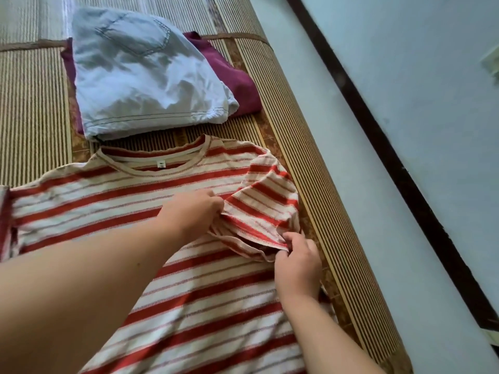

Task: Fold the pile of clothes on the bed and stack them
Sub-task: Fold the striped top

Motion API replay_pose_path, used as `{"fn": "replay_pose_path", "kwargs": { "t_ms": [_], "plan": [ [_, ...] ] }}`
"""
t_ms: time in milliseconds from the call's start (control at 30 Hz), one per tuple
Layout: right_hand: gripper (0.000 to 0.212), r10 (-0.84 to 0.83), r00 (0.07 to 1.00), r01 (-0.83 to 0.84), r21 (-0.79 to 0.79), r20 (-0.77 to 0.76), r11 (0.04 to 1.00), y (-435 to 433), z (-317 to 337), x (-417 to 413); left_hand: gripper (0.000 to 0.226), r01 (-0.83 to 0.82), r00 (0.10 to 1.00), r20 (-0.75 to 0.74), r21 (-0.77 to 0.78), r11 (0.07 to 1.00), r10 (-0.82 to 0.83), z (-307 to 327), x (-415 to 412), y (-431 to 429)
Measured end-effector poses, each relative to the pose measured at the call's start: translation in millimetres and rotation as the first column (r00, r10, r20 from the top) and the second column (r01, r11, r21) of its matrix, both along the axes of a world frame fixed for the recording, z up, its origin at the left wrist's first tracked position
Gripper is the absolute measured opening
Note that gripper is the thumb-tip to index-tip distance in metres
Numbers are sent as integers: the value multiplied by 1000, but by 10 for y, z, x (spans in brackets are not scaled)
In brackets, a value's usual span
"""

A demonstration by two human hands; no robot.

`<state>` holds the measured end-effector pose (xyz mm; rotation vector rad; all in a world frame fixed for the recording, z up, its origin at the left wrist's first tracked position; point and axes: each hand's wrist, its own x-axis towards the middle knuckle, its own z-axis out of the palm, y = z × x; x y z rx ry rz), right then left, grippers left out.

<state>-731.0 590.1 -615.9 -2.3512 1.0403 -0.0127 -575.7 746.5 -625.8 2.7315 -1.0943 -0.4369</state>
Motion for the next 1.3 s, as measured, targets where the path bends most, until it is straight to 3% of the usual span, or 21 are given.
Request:
{"fn": "replay_pose_path", "kwargs": {
  "t_ms": [67, 133, 200, 267, 333, 367, 433, 467, 533, 600, 667, 733, 800, 900, 933, 967, 1067, 1133, 1167, 1233, 1300],
  "plan": [
    [28, 38, 992, -35, -25, 121, 999, 16, 141, -73, 12, -183, 977, -136, -145, 972, 163, 38, 56, 46],
    [27, 184, 949, -168, -84, 257, 982, 121, 275, -137, 11, -475, 834, -451, -295, 829, 317, 111, 116, 99],
    [26, 338, 897, -333, -66, 286, 941, 302, 376, -147, 16, -639, 708, -604, -328, 696, 367, 159, 191, 155],
    [31, 455, 878, -471, 89, 149, 878, 481, 380, -85, 14, -702, 656, -624, -295, 648, 426, 159, 264, 199],
    [35, 508, 857, -494, 145, -86, 857, 585, 300, 2, 9, -746, 566, -682, -185, 640, 463, 129, 296, 241],
    [36, 500, 845, -484, 125, -189, 866, 593, 268, 32, 28, -724, 546, -694, -109, 681, 470, 115, 275, 249],
    [44, 451, 844, -456, 55, -291, 889, 583, 196, 57, 74, -566, 675, -577, -3, 825, 461, 46, 204, 245],
    [51, 432, 844, -447, 29, -317, 894, 570, 144, 53, 84, -497, 756, -478, 26, 868, 447, 12, 145, 220],
    [61, 395, 844, -419, 15, -363, 908, 504, 51, 25, 71, -476, 828, -335, 2, 879, 449, -51, 36, 145],
    [61, 408, 829, -435, 16, -383, 900, 420, -20, -9, 41, -555, 786, -377, -80, 828, 491, -96, 9, 117],
    [62, 462, 809, -480, 44, -363, 876, 334, -59, -54, 21, -681, 681, -493, -153, 716, 542, -101, 22, 174],
    [66, 495, 800, -496, 92, -338, 863, 261, -67, -73, 22, -789, 587, -534, -205, 580, 609, -96, 79, 293],
    [68, 518, 788, -517, 98, -333, 850, 240, -56, -77, 25, -864, 463, -616, -152, 480, 638, -93, 107, 400],
    [68, 534, 761, -580, -18, -368, 814, 282, -48, -105, 28, -980, 27, -905, 59, 188, 425, -41, 79, 417],
    [70, 542, 754, -599, -52, -371, 799, 313, -68, -124, 29, -984, -51, -929, 110, 140, 366, -11, 75, 414],
    [73, 566, 734, -626, -52, -374, 778, 343, -100, -153, 28, -983, -70, -937, 123, 137, 344, -5, 79, 407],
    [82, 712, 560, -753, 99, -424, 651, 436, -188, -255, 22, -984, -26, -945, 82, 156, 327, 34, 40, 414],
    [83, 720, 513, -768, 125, -466, 628, 520, -221, -275, 25, -982, 47, -926, 25, 185, 375, 30, -33, 495],
    [81, 698, 544, -751, 101, -465, 653, 583, -214, -255, 30, -970, 124, -886, -14, 242, 448, 43, -70, 569],
    [75, 674, 615, -724, 47, -410, 689, 787, -157, -150, 39, -893, 365, -722, -93, 440, 588, 94, -149, 774],
    [69, 727, 607, -756, 48, -320, 652, 1104, -98, 28, 44, -801, 552, -548, -139, 583, 629, 134, -247, 1090]
  ]
}}
